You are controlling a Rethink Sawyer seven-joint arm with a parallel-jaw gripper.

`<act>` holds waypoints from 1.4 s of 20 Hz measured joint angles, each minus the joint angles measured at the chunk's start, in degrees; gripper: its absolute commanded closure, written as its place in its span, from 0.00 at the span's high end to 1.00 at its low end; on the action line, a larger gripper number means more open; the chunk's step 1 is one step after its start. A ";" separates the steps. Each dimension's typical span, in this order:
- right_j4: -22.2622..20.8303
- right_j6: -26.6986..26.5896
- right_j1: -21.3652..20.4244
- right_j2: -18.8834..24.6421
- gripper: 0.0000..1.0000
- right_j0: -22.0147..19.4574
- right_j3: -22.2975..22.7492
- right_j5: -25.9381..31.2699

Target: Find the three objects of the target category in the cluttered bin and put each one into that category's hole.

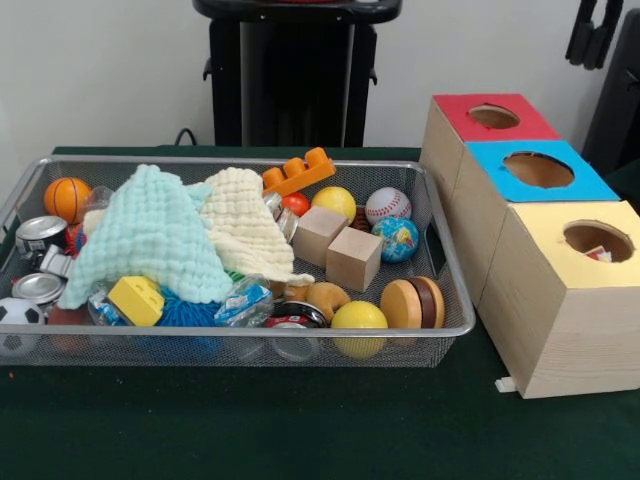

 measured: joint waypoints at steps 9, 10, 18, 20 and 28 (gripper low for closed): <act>-8.14 0.00 -5.34 -0.16 0.00 -3.94 0.28 0.04; -9.41 0.00 -6.55 -0.02 0.00 -5.45 0.62 0.00; -14.74 -0.04 -11.63 1.80 0.00 -12.73 5.88 -5.05; -16.47 -0.04 -12.73 2.53 0.00 -13.68 8.32 -8.59; -20.11 -0.04 -13.93 5.26 0.00 -13.75 12.49 -13.48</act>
